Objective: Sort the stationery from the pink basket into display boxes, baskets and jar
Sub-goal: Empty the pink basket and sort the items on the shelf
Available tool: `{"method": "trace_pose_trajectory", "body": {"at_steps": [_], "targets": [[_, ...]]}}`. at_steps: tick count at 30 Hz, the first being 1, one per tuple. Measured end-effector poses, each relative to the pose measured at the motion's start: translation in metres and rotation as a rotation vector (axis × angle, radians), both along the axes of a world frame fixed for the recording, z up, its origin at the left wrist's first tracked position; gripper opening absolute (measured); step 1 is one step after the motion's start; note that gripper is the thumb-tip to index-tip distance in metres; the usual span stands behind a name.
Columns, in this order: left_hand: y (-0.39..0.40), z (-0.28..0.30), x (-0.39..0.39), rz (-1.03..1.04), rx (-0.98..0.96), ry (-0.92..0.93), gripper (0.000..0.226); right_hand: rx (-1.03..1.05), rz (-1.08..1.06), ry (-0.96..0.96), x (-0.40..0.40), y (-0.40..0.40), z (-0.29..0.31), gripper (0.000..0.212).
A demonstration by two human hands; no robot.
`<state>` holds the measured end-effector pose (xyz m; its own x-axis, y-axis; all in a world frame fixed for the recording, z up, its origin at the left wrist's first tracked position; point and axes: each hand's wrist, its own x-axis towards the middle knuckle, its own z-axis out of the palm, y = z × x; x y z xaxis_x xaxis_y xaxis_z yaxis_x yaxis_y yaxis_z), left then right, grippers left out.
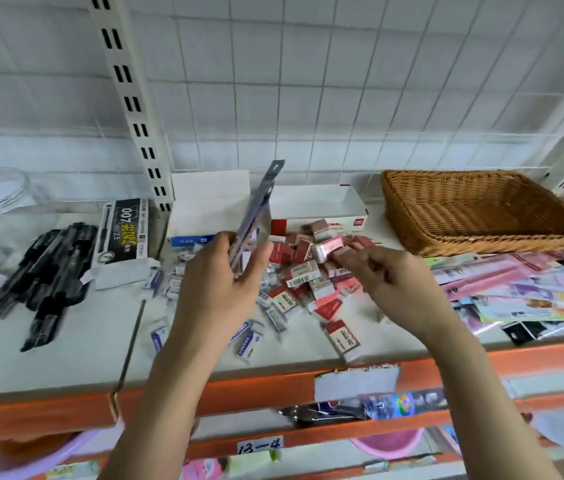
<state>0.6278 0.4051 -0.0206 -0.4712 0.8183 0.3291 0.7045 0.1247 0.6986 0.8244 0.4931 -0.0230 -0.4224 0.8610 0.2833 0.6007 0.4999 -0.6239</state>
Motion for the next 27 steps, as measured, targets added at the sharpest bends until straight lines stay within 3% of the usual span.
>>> {"method": "trace_pose_trajectory", "body": {"at_steps": [4, 9, 13, 17, 27], "targets": [[0.008, -0.007, 0.03, 0.025, -0.072, -0.03, 0.032, -0.07, 0.016, -0.149, 0.051, 0.006, -0.01, 0.007], [0.007, -0.015, 0.05, 0.14, -0.122, -0.039, 0.022, -0.135, 0.102, -0.337, 0.085, 0.013, -0.026, 0.033], [0.0, -0.015, 0.057, 0.189, -0.123, -0.083, 0.021, -0.03, 0.112, -0.304, 0.082, 0.012, -0.034, 0.023], [-0.014, -0.011, 0.04, 0.323, -0.118, -0.052, 0.02, 0.049, 0.177, -0.149, 0.062, 0.005, -0.024, 0.019], [-0.059, -0.006, -0.03, 0.375, -0.111, -0.048, 0.014, 0.085, 0.345, -0.102, -0.069, -0.018, -0.005, 0.014]]}}
